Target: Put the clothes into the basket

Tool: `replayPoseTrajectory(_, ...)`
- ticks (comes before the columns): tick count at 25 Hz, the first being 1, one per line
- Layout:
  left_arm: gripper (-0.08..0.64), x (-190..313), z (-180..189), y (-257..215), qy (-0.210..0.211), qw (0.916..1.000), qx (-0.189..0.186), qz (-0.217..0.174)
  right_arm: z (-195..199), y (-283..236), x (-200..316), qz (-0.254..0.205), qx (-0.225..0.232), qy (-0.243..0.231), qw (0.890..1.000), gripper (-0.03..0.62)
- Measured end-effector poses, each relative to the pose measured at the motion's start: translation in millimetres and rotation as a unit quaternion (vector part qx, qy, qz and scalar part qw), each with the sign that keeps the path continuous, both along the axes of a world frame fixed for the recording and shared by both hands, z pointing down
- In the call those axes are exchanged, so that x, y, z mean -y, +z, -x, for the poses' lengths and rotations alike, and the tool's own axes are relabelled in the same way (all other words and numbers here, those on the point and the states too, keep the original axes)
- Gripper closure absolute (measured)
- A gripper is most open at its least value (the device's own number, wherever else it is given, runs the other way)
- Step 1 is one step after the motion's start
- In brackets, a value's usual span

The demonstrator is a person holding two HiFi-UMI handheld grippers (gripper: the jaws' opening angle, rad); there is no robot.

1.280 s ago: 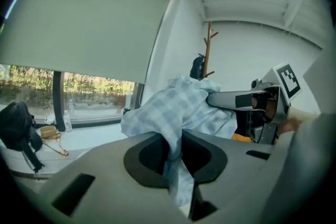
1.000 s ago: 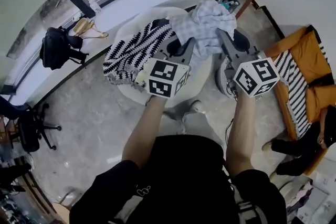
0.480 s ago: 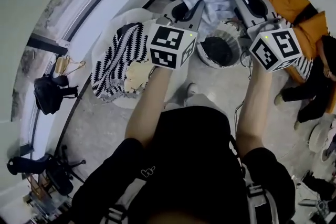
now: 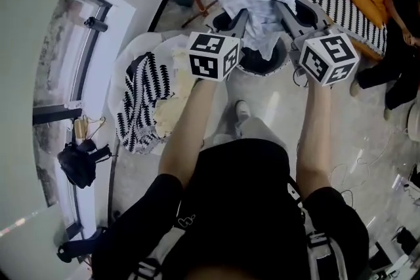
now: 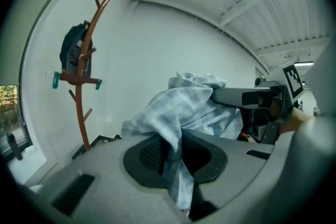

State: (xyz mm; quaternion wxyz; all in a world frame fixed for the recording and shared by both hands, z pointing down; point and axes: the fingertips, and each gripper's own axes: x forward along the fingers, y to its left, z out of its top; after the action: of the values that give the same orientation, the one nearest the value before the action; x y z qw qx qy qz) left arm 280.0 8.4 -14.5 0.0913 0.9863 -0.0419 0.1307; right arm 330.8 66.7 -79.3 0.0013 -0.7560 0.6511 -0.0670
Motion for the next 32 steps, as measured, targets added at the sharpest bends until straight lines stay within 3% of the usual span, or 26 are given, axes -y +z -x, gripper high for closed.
replayPoseTrajectory(3,0.512,-6.7,-31.6,50.8,0.018,0.9982,0.053,0.021,-33.6,56.1,-7.7,0.033,0.043,0.026,0.998,0.518)
replayPoseTrajectory(7,0.512,-13.7,-64.4,134.0,0.052,0.9899,0.123,0.046,-68.0,142.5,-14.4,0.085,0.097,0.050,0.990,0.518)
replayPoseTrajectory(11,0.512,-22.3,-87.6,234.5,0.103,0.9755,0.186,0.057,-87.4,242.6,-20.4,0.150,0.132,0.055,0.978,0.518)
replayPoseTrajectory(17,0.512,-36.1,-89.8,385.5,0.105,0.9547,0.255,0.112,-96.6,398.4,-29.5,0.239,0.173,0.052,0.954,0.512)
replayPoseTrajectory(21,0.512,-40.2,-83.3,468.1,0.138,0.9356,0.303,0.118,-98.4,488.0,-33.2,0.285,0.191,0.061,0.937,0.505)
replayPoseTrajectory(23,0.512,-35.1,-81.6,494.5,0.125,0.9325,0.311,0.134,-100.4,524.1,-34.4,0.314,0.180,0.079,0.929,0.495)
replayPoseTrajectory(26,0.481,-24.6,-70.2,524.0,0.077,0.9304,0.323,0.156,-99.7,567.6,-34.7,0.387,0.117,0.110,0.908,0.432)
replayPoseTrajectory(29,0.474,-5.7,-46.1,546.0,0.036,0.9365,0.318,0.143,-104.4,591.3,-40.2,0.429,0.020,0.155,0.890,0.386)
replayPoseTrajectory(30,0.473,2.3,-34.1,551.3,0.027,0.9392,0.313,0.138,-106.0,597.5,-42.8,0.432,0.003,0.169,0.886,0.383)
replayPoseTrajectory(32,0.474,16.6,-2.9,558.5,0.012,0.9433,0.302,0.137,-100.3,610.0,-46.7,0.430,0.014,0.176,0.885,0.383)
